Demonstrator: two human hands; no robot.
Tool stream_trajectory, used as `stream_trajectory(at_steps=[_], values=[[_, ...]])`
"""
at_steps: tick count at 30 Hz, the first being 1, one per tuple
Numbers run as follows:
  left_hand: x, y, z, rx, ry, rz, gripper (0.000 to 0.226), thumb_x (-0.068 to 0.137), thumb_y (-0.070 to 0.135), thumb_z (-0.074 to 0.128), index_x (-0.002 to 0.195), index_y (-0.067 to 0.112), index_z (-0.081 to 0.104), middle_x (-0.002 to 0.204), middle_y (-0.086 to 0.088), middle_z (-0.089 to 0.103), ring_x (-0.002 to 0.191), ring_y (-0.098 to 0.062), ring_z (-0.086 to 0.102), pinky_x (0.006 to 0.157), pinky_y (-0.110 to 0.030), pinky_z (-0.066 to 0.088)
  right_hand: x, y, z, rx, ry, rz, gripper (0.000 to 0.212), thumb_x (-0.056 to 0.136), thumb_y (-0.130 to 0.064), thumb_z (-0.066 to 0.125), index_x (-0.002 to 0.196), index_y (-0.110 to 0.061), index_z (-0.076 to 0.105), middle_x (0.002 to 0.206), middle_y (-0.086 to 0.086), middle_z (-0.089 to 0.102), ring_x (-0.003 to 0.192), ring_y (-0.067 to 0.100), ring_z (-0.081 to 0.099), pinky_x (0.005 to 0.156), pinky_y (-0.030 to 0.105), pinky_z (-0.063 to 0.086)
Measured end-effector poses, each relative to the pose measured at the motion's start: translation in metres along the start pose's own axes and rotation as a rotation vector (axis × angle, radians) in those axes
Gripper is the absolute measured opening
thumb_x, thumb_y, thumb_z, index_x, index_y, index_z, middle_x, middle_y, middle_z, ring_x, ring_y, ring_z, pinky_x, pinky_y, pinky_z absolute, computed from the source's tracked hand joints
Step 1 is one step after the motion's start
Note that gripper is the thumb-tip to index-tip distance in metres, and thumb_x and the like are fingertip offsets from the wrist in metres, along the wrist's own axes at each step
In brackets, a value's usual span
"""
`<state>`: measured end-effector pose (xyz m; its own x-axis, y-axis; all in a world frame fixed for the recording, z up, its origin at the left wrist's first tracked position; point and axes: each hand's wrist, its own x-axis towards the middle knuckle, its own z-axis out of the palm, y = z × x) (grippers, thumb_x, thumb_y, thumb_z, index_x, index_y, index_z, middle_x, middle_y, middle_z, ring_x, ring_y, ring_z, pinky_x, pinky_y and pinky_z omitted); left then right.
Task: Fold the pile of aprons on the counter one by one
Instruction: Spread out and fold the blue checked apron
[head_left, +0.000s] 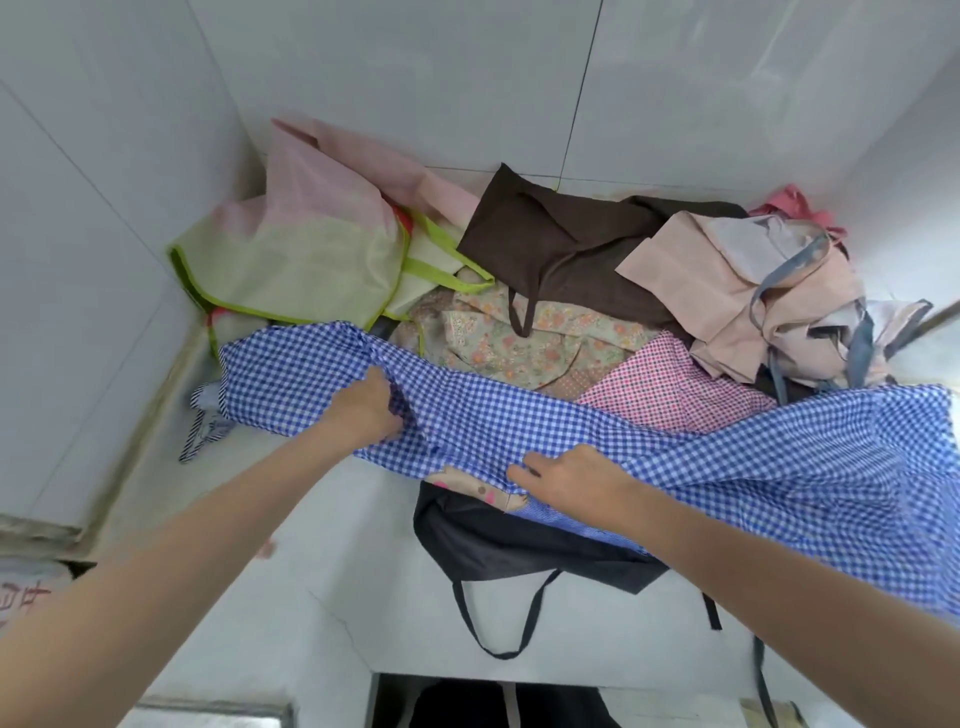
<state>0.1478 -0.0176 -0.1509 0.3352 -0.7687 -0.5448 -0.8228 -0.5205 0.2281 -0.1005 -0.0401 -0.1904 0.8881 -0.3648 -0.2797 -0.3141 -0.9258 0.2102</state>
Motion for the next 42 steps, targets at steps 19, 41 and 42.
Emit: stream_trajectory(at_steps=[19,41,42], values=[[-0.021,0.101,0.076,0.634,-0.374,0.368,0.07,0.087,0.035,0.063,0.138,0.007,0.024,0.106,-0.007,0.054,0.092,-0.024,0.056,0.074,-0.031,0.043,-0.091,0.061,0.003,0.054,-0.499,0.266,0.041,0.094,-0.01,0.048,0.134,-0.011,0.039,0.12,0.007,0.055,0.097,0.024,0.057,0.071,0.037,0.041],[-0.092,0.27,0.174,0.741,-0.11,0.345,0.082,0.093,0.026,0.056,0.15,0.018,-0.003,0.157,-0.014,-0.008,0.14,-0.044,0.009,0.105,-0.054,0.034,-0.242,0.113,0.043,-0.037,-0.567,0.255,0.024,0.094,-0.01,0.049,0.117,-0.013,0.056,0.12,0.004,0.058,0.12,0.026,0.046,0.101,0.04,0.033],[-0.091,0.271,0.179,0.736,-0.105,0.292,0.08,0.095,0.024,0.053,0.15,0.017,-0.005,0.157,-0.014,-0.009,0.14,-0.045,0.008,0.105,-0.054,0.033,-0.247,0.115,0.044,-0.026,-0.584,0.274,0.026,0.094,-0.01,0.05,0.119,-0.013,0.055,0.12,0.003,0.057,0.116,0.025,0.051,0.095,0.038,0.037]])
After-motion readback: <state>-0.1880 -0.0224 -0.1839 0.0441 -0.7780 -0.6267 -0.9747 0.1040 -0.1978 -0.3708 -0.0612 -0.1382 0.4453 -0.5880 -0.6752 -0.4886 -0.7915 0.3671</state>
